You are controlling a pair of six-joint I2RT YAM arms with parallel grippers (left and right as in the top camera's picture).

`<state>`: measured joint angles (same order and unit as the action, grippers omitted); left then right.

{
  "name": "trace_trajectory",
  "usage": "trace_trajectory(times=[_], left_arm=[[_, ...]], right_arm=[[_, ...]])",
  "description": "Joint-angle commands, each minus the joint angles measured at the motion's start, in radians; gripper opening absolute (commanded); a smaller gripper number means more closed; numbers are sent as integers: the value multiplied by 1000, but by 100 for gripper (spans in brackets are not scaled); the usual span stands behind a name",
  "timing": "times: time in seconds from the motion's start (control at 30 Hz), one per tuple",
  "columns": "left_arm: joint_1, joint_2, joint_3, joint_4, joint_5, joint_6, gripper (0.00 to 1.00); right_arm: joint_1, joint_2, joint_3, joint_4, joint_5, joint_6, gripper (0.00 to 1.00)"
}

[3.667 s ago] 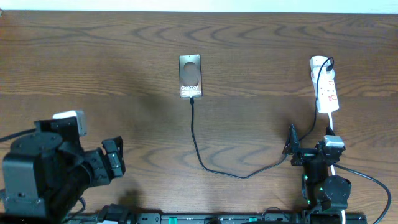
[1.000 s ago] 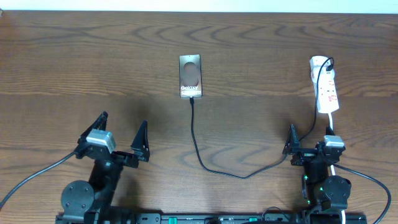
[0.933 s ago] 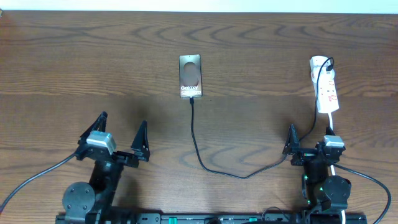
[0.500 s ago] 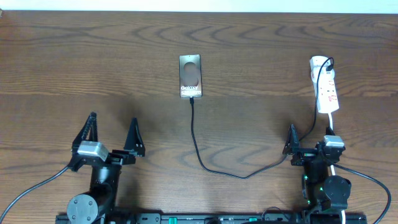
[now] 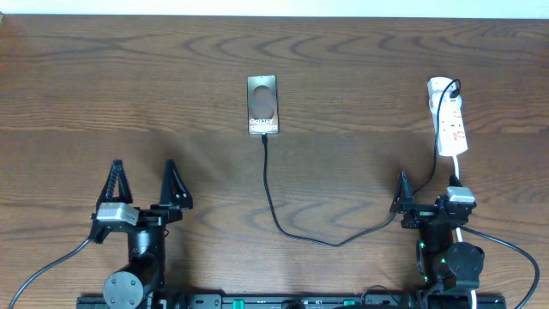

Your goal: Plug charger to phone and switch on socket

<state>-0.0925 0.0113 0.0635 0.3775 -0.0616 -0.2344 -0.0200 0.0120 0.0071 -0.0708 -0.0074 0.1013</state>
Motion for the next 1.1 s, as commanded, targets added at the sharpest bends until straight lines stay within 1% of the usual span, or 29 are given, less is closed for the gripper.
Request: trace_trajectory(times=[0.0, 0.17, 0.43, 0.7, 0.8, 0.97, 1.07], left_arm=[[26, -10, -22, 46, -29, -56, 98], [68, -10, -49, 82, -29, -56, 98], [121, -10, -60, 81, -29, -51, 98], [137, -10, -60, 71, -29, 8, 98], [137, -10, -60, 22, -29, 16, 98], [137, -10, -60, -122, -29, 16, 98], [137, -10, -60, -172, -29, 29, 98]], right_arm=[[7, -6, -2, -5, -3, -5, 99], [7, -6, -2, -5, -3, -5, 99], [7, -6, -2, -5, -3, -5, 99], [7, -6, -2, -5, -3, -5, 99], [7, -6, -2, -5, -3, -5, 99], [7, -6, -2, -5, -3, -5, 99], [7, -6, -2, -5, -3, -5, 99]])
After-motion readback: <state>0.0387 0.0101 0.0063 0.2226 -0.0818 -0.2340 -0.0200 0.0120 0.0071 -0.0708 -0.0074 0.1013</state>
